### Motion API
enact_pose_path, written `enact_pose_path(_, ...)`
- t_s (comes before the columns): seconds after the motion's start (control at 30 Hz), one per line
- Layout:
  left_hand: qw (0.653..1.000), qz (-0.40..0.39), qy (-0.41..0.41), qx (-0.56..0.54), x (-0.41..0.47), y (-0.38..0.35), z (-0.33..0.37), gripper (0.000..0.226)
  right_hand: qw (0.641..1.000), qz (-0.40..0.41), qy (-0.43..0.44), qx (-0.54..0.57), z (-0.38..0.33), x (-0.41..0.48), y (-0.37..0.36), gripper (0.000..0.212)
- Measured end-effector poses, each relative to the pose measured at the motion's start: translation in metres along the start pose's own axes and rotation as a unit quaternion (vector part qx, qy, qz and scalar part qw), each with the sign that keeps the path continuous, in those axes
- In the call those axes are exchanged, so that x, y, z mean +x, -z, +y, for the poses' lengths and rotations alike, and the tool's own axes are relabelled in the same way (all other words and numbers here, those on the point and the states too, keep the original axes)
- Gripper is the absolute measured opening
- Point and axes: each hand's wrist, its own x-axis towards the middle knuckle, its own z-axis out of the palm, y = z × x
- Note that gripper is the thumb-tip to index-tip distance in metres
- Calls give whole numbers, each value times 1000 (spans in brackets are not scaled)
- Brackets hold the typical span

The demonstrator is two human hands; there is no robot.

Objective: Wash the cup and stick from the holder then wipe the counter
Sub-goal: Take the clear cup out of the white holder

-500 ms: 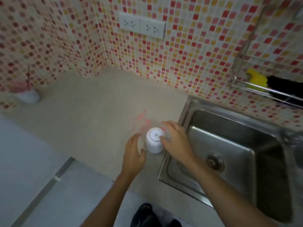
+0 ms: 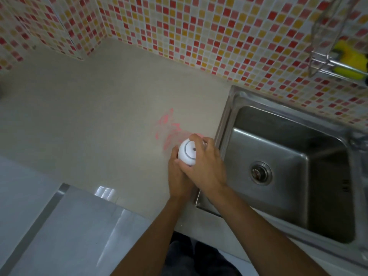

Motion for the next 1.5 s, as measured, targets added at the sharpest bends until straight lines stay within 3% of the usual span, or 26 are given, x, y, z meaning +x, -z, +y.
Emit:
enact_pose_path(0.1, 999, -28, 15, -15, 3, 1, -2, 61, 999, -25, -15, 12, 2, 3, 3, 78)
enact_pose_path(0.23, 996, -50, 37, 69, 4, 5, -11, 103, 998, -55, 14, 3, 5, 8, 12, 75)
enact_pose_path(0.3, 993, -47, 35, 98, 4, 5, -13, 104, 995, -93, 38, -19, 7, 10, 18, 75)
enact_pose_path(0.43, 996, -73, 23, 35, 7, 7, -20, 85, 977, -157, 133, -56, 7, 16, 32, 68)
enact_pose_path(0.63, 992, -51, 15, 115, 7, 10, -18, 118, 965, -214, 154, -11, 7, 38, 81, 69)
enact_pose_path(0.8, 990, -36, 13, 135, 7, 8, -17, 121, 981, -162, 101, 43, 18, 55, 120, 78)
enact_pose_path(0.93, 987, -33, 7, 155, 7, 7, -16, 121, 986, -70, 27, 150, 47, 78, 111, 57)
enact_pose_path(1.03, 986, -30, -1, 163, 8, 6, -16, 118, 957, -25, -67, 282, 71, 92, 79, 53)
enact_pose_path(1.13, 986, -25, -8, 167, 9, 4, -16, 118, 915, -21, -135, 379, 90, 107, 43, 67)
enact_pose_path(1.23, 985, -19, -9, 170, 10, 4, -19, 115, 909, -28, -135, 393, 95, 115, 16, 88)
enact_pose_path(1.5, 983, -16, -21, 180, 10, 3, -27, 98, 946, -4, -70, 315, 93, 118, -17, 85)
